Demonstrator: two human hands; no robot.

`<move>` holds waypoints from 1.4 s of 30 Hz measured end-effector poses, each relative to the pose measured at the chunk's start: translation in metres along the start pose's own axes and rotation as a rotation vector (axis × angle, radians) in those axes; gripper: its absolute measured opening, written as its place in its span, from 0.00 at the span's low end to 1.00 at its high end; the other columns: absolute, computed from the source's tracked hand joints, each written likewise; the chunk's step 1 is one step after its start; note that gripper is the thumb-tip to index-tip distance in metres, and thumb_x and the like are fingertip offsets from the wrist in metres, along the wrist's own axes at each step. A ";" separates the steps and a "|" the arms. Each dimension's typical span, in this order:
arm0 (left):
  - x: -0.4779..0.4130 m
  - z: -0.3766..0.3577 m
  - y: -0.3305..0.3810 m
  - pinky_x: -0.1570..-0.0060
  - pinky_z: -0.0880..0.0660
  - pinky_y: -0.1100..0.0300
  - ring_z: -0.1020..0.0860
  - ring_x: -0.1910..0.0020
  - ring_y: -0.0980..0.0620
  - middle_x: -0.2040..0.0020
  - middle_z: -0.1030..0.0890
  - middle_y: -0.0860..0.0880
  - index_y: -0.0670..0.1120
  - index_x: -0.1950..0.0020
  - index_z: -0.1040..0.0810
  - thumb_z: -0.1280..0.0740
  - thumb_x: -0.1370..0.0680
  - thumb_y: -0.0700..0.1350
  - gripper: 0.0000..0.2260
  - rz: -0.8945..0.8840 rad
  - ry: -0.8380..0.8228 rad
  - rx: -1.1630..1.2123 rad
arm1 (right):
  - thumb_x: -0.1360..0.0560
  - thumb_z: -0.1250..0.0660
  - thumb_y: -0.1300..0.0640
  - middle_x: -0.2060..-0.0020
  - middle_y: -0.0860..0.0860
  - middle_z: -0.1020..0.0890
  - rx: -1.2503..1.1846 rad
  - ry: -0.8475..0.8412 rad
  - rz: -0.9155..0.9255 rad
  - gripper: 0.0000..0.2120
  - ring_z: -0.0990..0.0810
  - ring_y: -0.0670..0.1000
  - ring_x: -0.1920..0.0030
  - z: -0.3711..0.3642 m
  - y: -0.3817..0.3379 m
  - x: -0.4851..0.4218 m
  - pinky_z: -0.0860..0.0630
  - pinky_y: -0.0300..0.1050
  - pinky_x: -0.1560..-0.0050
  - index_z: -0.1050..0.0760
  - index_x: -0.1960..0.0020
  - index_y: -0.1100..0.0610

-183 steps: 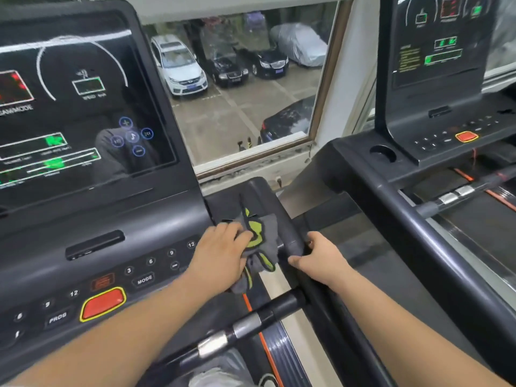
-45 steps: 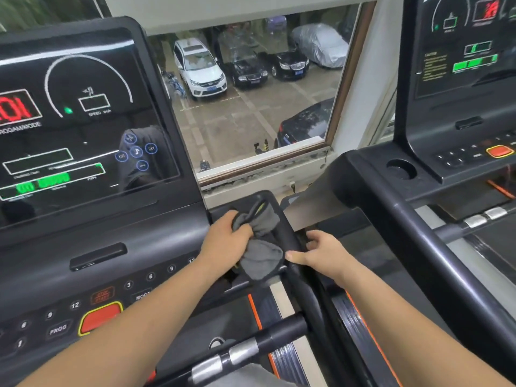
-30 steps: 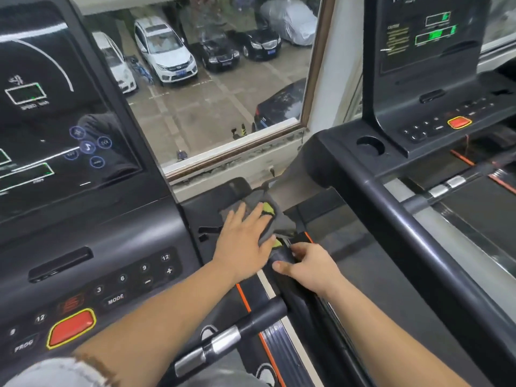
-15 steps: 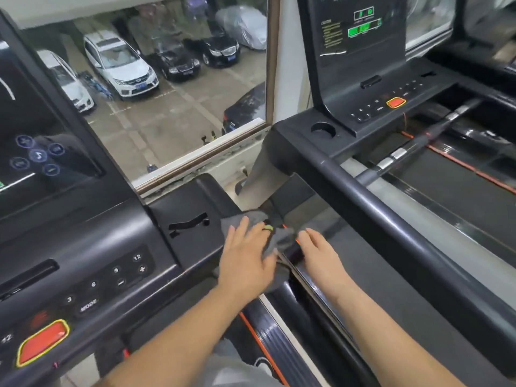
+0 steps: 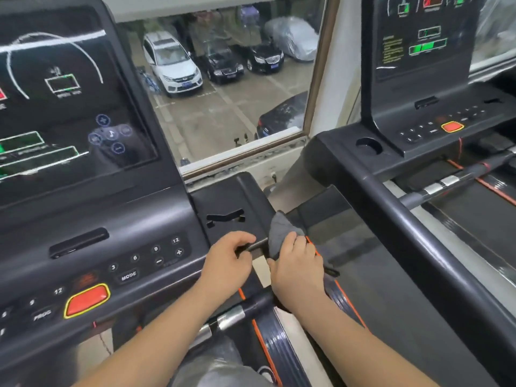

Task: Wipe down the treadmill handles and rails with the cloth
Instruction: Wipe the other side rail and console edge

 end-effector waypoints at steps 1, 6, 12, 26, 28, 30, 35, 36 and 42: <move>0.004 0.001 -0.003 0.35 0.25 0.58 0.20 0.42 0.60 0.45 0.18 0.61 0.61 0.49 0.20 0.37 0.27 0.34 0.21 -0.041 0.001 -0.029 | 0.29 0.28 0.38 0.47 0.60 0.23 0.010 0.010 -0.010 0.39 0.22 0.60 0.52 -0.001 -0.005 -0.013 0.23 0.54 0.58 0.29 0.31 0.66; 0.025 0.000 -0.003 0.42 0.23 0.57 0.21 0.46 0.57 0.49 0.20 0.61 0.55 0.48 0.17 0.39 0.29 0.37 0.18 -0.135 0.018 -0.154 | 0.18 0.44 0.37 0.37 0.58 0.26 -0.121 -0.001 -0.027 0.32 0.23 0.61 0.40 0.012 -0.023 -0.066 0.23 0.55 0.48 0.35 0.28 0.63; 0.029 -0.015 -0.009 0.46 0.26 0.61 0.22 0.48 0.54 0.51 0.23 0.58 0.51 0.47 0.17 0.33 0.25 0.38 0.12 -0.148 -0.048 -0.329 | 0.25 0.31 0.39 0.55 0.57 0.23 -0.116 0.131 0.062 0.24 0.20 0.60 0.61 0.007 0.006 -0.026 0.29 0.48 0.70 0.25 0.46 0.61; 0.052 -0.064 0.008 0.43 0.25 0.59 0.23 0.48 0.56 0.47 0.22 0.58 0.51 0.44 0.19 0.35 0.25 0.43 0.12 -0.281 -0.148 -0.287 | 0.25 0.40 0.37 0.63 0.56 0.23 0.088 0.067 -0.164 0.26 0.23 0.58 0.68 -0.009 0.055 0.076 0.32 0.45 0.74 0.23 0.54 0.61; 0.049 -0.049 0.000 0.49 0.23 0.55 0.23 0.51 0.55 0.48 0.22 0.57 0.51 0.44 0.19 0.36 0.27 0.43 0.13 -0.288 -0.106 -0.287 | 0.25 0.35 0.37 0.61 0.56 0.23 0.083 0.027 -0.175 0.24 0.22 0.58 0.66 -0.011 0.039 0.047 0.29 0.47 0.71 0.23 0.52 0.60; 0.047 -0.033 -0.008 0.51 0.22 0.52 0.23 0.53 0.53 0.48 0.22 0.56 0.51 0.43 0.20 0.35 0.28 0.41 0.14 -0.304 -0.089 -0.292 | 0.22 0.36 0.38 0.58 0.57 0.21 0.042 0.036 -0.169 0.25 0.20 0.60 0.63 -0.002 0.020 0.011 0.26 0.49 0.68 0.23 0.48 0.61; 0.043 -0.002 -0.015 0.45 0.23 0.58 0.22 0.47 0.59 0.45 0.22 0.59 0.52 0.40 0.21 0.34 0.25 0.40 0.15 -0.318 -0.120 -0.293 | 0.16 0.50 0.37 0.36 0.58 0.25 -0.229 -0.121 -0.231 0.29 0.24 0.64 0.37 0.010 -0.008 -0.058 0.26 0.58 0.42 0.31 0.30 0.58; 0.043 0.003 -0.015 0.45 0.24 0.60 0.22 0.47 0.60 0.45 0.22 0.60 0.53 0.40 0.21 0.34 0.24 0.40 0.15 -0.300 -0.131 -0.294 | 0.17 0.50 0.36 0.36 0.57 0.26 -0.247 -0.119 -0.234 0.28 0.24 0.63 0.37 0.011 -0.009 -0.059 0.27 0.58 0.42 0.31 0.31 0.57; 0.039 0.006 -0.004 0.42 0.24 0.57 0.22 0.49 0.58 0.47 0.22 0.61 0.53 0.39 0.20 0.35 0.22 0.41 0.14 -0.272 -0.212 -0.292 | 0.19 0.48 0.32 0.45 0.52 0.23 -0.161 -0.046 -0.208 0.25 0.22 0.61 0.45 0.014 0.014 0.007 0.25 0.56 0.48 0.29 0.42 0.53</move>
Point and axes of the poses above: each hand's wrist, its own x-axis away from the middle knuckle, its own z-axis out of the back of the hand, y = z × x, the point moved 4 cm from there along -x, towards the middle knuckle
